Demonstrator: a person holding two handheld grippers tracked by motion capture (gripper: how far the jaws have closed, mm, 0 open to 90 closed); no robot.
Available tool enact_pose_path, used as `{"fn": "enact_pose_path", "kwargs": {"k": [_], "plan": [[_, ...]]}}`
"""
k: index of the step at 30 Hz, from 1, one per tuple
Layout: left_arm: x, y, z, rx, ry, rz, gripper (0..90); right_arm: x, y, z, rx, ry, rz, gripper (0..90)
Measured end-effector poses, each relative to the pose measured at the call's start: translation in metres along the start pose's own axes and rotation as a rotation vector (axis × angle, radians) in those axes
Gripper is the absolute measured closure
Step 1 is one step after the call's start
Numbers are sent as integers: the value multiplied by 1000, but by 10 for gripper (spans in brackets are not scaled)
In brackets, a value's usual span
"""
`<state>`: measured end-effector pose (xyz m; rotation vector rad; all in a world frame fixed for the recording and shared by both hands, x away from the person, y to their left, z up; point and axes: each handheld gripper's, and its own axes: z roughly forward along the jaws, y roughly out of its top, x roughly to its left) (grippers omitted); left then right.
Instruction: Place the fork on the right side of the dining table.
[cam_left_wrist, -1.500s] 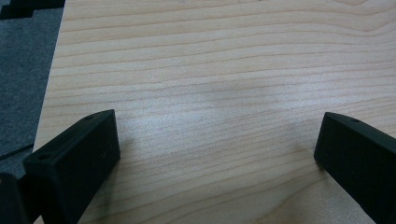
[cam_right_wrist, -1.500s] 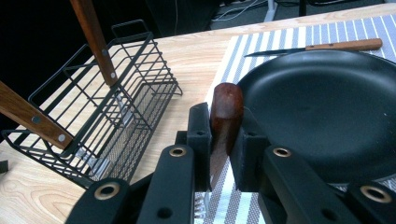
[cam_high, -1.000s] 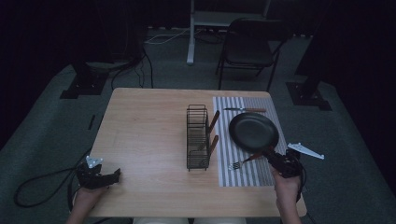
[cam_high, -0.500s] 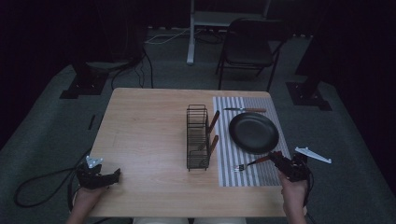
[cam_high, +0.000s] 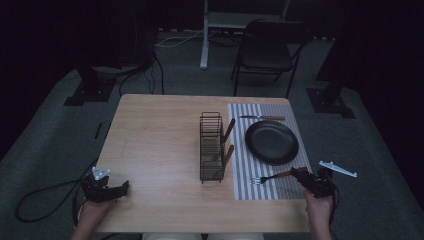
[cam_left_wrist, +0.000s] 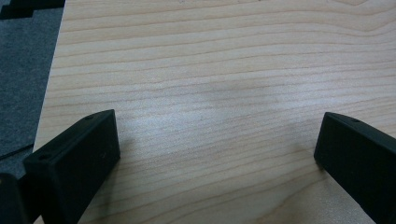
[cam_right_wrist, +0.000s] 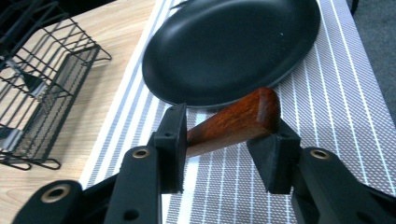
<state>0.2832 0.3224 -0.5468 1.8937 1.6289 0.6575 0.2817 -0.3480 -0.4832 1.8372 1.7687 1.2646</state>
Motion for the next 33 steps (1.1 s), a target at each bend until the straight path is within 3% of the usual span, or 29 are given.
{"fn": "enact_pose_path", "kwargs": {"k": [15,23,25,33], "plan": [[0,0,0,0,0,0,1,-19,-8,12,28,-23,54,492],[0,0,0,0,0,1,0,-25,-9,18,44,-32,55,460],[0,0,0,1,0,1,0,-25,-9,22,78,-73,20,467],[0,0,0,0,0,0,0,-31,-12,30,104,-68,29,449]]}}
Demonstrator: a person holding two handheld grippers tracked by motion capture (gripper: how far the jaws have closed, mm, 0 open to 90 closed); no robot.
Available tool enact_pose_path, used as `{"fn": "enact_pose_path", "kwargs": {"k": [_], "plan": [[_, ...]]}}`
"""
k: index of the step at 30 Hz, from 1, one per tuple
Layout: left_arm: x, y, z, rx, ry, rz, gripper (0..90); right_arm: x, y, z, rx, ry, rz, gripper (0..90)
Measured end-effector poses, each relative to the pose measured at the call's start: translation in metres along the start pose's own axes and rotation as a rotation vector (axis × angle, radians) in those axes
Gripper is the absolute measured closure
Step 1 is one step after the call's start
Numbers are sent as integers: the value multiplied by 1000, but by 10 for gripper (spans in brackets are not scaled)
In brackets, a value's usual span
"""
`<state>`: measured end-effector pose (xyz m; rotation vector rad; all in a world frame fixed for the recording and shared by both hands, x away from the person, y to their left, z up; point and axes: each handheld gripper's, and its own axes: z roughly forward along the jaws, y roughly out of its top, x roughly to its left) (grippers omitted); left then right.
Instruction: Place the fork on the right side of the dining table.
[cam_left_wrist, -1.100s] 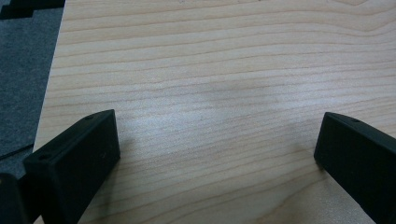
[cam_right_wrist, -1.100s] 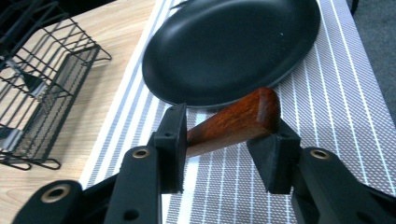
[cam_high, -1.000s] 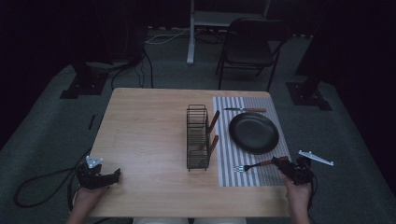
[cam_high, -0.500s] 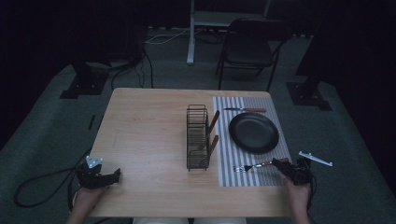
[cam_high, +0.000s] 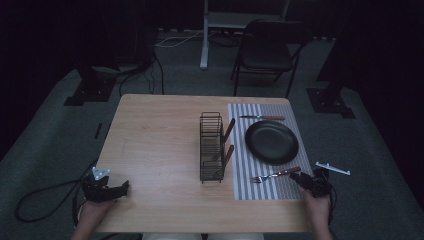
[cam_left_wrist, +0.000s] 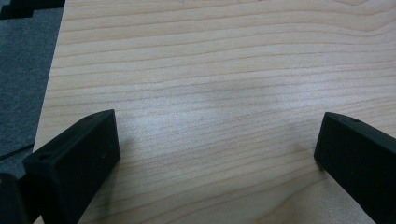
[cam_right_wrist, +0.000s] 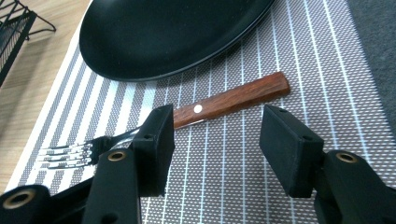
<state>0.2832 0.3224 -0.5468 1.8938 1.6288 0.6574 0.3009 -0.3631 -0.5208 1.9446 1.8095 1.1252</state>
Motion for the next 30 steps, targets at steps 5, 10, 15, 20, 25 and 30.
{"fn": "enact_pose_path", "kwargs": {"k": [5,10,15,20,25,30], "plan": [[0,0,0,0,0,1,0,2,-4,4,18,3,-13,430],[0,0,0,0,0,0,0,5,-6,4,12,-1,-32,407],[0,0,0,0,0,0,1,9,-11,5,2,10,-48,299],[0,0,0,2,0,1,1,25,-23,10,-16,26,-112,168],[0,0,0,0,0,0,1,52,-38,17,-29,28,-176,134],[0,0,0,2,0,2,1,72,-46,24,-41,-42,-234,127]]}}
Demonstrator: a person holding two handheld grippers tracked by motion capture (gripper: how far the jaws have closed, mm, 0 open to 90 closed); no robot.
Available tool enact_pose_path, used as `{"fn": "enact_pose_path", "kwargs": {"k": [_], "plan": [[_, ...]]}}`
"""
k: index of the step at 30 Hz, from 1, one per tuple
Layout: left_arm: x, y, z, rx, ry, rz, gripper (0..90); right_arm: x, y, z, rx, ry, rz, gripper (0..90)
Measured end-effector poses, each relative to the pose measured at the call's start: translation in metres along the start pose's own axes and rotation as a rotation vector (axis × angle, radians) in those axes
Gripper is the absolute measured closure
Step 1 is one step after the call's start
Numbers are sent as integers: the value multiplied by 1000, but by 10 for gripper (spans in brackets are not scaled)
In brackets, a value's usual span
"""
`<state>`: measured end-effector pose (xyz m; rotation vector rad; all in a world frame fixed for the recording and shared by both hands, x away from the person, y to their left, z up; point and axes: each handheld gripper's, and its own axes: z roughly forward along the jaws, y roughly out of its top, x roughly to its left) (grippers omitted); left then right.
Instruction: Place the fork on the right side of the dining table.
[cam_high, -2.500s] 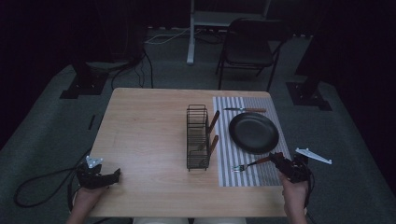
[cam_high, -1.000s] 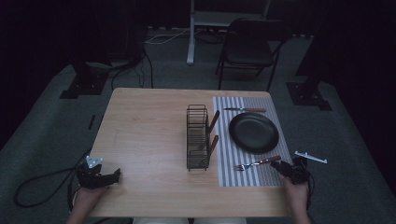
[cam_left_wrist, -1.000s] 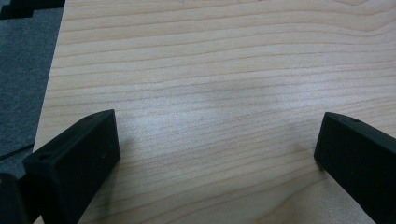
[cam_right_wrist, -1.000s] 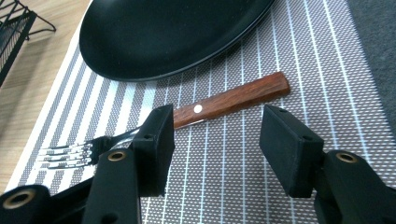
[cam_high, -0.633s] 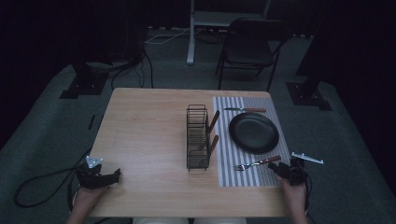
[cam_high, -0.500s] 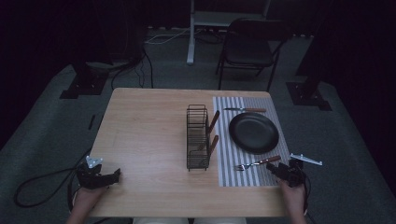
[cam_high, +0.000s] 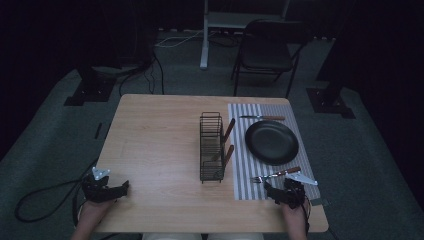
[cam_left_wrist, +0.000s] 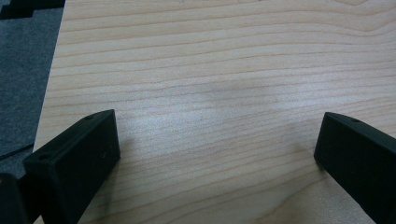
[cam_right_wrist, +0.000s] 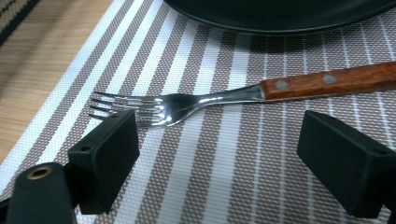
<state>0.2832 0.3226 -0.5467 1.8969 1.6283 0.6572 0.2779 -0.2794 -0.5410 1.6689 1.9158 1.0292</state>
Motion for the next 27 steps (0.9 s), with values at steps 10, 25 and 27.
{"fn": "enact_pose_path", "kwargs": {"k": [10,25,27], "plan": [[0,0,0,0,0,0,1,23,2,20,46,-114,-94,125],[0,0,0,0,0,0,0,41,12,37,33,-155,-80,121],[0,0,0,0,0,0,0,42,13,38,32,-156,-81,121]]}}
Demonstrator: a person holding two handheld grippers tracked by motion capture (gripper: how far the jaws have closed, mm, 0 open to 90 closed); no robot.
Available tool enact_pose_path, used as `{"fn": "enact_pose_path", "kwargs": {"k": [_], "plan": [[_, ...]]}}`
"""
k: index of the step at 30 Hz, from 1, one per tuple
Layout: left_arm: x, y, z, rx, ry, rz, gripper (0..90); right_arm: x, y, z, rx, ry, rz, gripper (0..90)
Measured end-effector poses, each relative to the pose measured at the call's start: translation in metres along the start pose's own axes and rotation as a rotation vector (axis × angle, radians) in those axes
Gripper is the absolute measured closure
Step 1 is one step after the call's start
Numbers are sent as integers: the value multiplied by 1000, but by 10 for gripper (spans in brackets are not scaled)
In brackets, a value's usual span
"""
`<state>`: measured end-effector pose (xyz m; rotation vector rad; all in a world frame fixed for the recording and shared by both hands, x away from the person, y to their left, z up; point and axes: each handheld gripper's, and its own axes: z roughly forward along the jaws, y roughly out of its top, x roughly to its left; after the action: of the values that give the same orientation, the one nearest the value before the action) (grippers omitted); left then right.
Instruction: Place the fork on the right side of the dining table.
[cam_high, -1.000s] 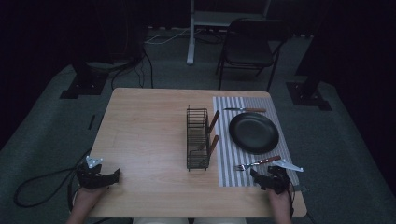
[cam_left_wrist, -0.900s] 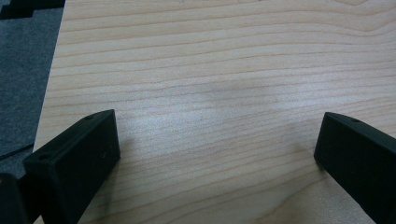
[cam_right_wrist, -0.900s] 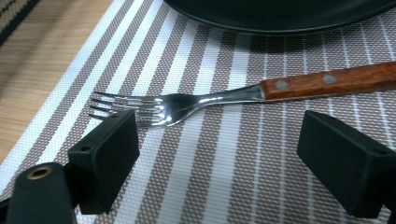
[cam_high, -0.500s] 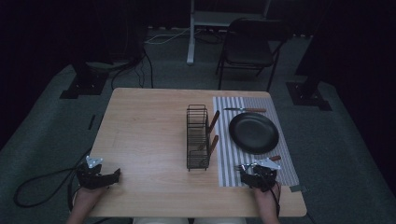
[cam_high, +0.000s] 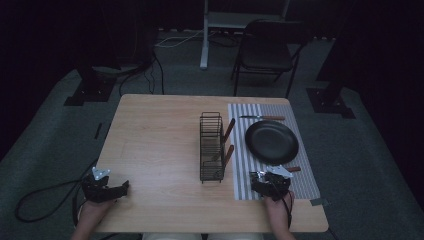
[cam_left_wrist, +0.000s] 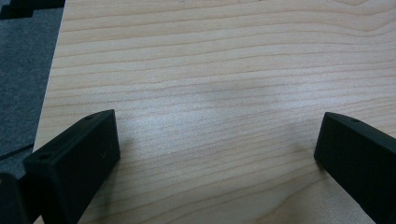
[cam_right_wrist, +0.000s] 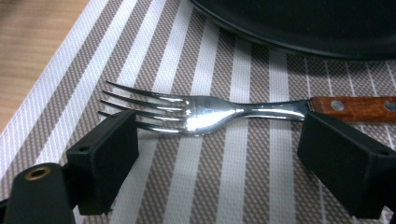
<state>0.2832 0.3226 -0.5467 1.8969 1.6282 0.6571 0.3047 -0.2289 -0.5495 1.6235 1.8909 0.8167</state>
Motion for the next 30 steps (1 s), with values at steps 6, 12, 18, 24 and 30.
{"fn": "enact_pose_path", "kwargs": {"k": [6,12,18,24,30], "plan": [[0,0,0,0,0,0,0,-9,-5,-8,-23,53,28,121],[0,0,0,0,0,0,0,-19,-11,-15,-38,45,35,121],[0,0,0,0,0,0,1,-36,-18,-26,-53,57,52,121],[0,0,0,0,0,0,0,-53,-26,-30,-42,61,55,121],[0,0,0,2,0,0,1,-68,-34,-37,-40,15,64,120]]}}
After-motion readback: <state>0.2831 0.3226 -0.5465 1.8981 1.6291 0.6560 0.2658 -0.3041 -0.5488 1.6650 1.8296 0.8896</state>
